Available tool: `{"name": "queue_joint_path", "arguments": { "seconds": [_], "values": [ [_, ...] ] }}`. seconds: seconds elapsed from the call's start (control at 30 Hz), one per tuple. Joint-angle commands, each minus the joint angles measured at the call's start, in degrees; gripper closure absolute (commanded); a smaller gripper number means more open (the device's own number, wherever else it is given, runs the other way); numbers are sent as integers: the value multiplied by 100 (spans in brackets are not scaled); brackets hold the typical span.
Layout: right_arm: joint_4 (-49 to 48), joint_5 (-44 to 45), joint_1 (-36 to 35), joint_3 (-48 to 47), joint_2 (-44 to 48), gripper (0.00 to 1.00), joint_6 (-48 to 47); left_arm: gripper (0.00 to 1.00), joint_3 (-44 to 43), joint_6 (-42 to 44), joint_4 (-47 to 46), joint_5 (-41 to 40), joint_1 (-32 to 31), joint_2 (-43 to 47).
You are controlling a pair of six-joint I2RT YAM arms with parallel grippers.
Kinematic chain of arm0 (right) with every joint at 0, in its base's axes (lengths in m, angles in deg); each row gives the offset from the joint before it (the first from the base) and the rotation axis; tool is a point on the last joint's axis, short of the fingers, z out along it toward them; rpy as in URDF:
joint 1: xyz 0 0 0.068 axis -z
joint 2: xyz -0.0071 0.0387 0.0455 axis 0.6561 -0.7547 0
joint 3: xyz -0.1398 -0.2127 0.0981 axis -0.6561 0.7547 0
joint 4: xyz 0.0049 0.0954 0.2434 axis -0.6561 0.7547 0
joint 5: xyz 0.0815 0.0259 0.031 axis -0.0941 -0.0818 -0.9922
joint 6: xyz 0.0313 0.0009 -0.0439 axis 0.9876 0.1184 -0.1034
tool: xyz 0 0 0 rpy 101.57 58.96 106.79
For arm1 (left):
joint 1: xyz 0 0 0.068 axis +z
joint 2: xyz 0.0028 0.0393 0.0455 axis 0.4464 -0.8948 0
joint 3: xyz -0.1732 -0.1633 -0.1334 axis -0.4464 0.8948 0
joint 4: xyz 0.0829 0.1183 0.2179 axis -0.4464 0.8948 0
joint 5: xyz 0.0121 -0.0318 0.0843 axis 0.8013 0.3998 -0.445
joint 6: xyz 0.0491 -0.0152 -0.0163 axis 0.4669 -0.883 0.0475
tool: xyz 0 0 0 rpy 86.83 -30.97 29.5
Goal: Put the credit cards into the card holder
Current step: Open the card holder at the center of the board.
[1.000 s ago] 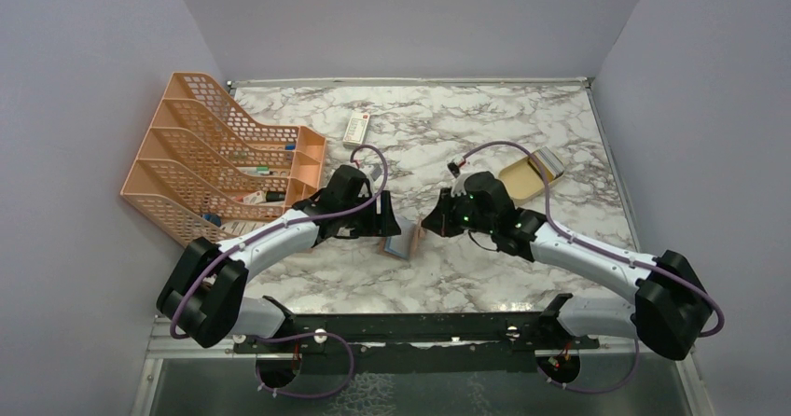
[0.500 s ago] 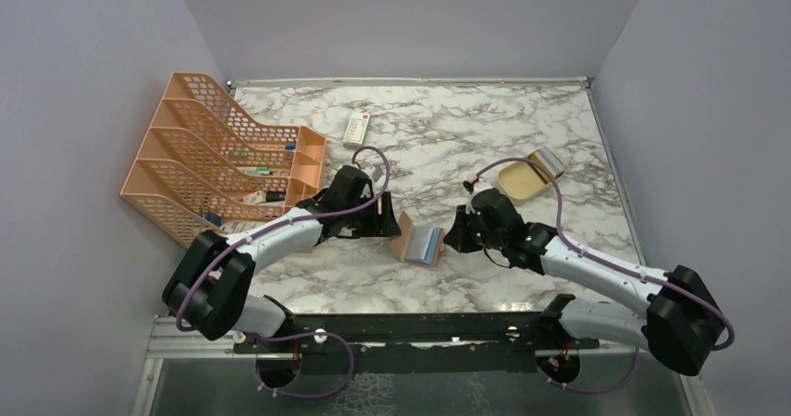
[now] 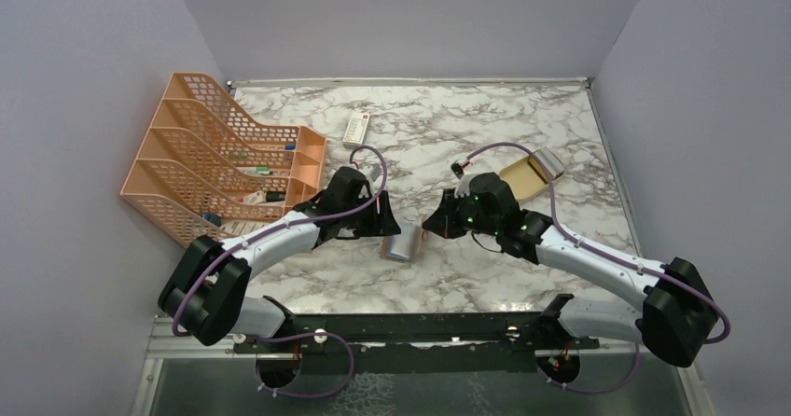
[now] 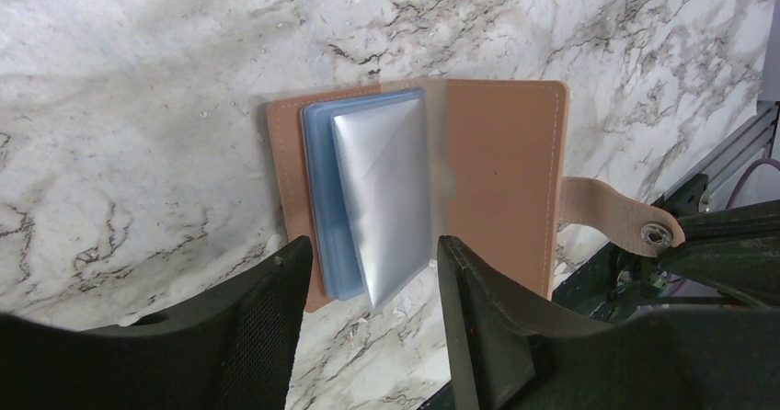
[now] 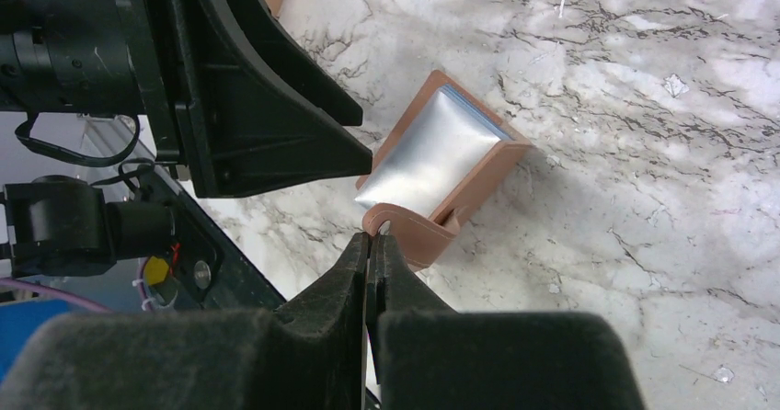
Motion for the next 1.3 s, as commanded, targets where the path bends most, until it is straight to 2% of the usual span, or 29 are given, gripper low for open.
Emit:
{"name": "queue_joint_path", "arguments": {
  "seconds": [0.0,0.1,0.27,0.63,1.0,1.27],
  "values": [
    [-196,-147,-22,-127,-98,99,86,41,124,-114,-204,161,-26,207],
    [-16,77,-24,-102,-82,99,23,37,150,-121,-180,93,-26,240],
    [310,498,-21,151,128,99,-45,37,142,-25,-21,-75,-26,179],
    [335,574,-24,450,372,99,33,44,173,-38,-154,40,-26,-83],
    [397,711,-19,603,425,99,-2,46,296,-71,-213,-58,-26,-110],
    [343,662,-18,648,526,99,0,45,404,-155,-733,374,-26,-293]
  ]
}}
